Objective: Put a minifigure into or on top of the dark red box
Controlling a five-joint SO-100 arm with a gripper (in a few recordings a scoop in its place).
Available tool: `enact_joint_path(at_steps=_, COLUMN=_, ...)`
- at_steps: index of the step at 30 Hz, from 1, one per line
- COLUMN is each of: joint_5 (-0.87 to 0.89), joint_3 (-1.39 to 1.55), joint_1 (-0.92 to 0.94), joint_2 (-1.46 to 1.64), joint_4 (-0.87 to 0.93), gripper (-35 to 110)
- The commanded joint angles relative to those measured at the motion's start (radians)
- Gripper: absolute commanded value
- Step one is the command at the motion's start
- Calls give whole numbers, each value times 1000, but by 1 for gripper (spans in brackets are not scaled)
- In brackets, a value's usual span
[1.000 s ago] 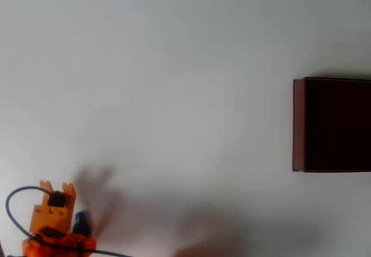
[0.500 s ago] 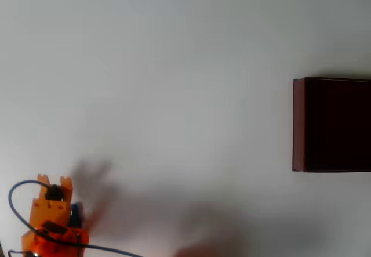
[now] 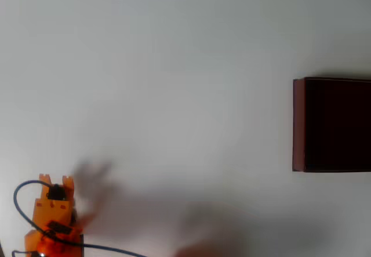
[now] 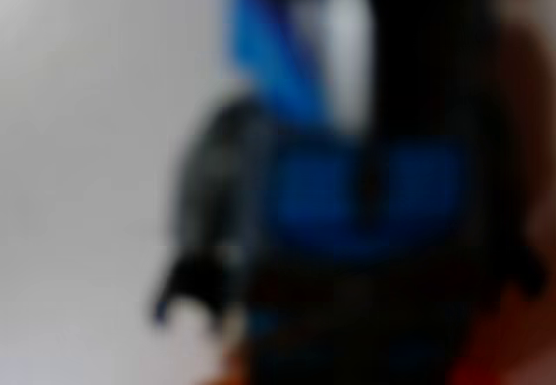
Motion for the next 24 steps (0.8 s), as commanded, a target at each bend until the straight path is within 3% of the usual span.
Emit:
enact_joint_path(at_steps=1, joint_5=-6, joint_3=14, joint_1=11, joint_2=17, joint_4=0, gripper=3)
enact_joint_path(at_steps=6, joint_5=-67, joint_3=-41, joint_1=41, joint_2=6, joint_4=86, gripper=0)
enact_joint_path(at_steps=11, joint_5=-166, joint_3=-184, joint_1=94, joint_2=32, joint_4=325, gripper=0)
enact_joint_path(at_steps=19, joint_5=-408, joint_3=-457, joint_1=278, joint_2=80, joint_4=776, gripper=1)
enact_joint_path(at_steps=24, joint_5=-680, joint_3=-426, joint_1=497, joint_2=181, joint_4=818, gripper=1)
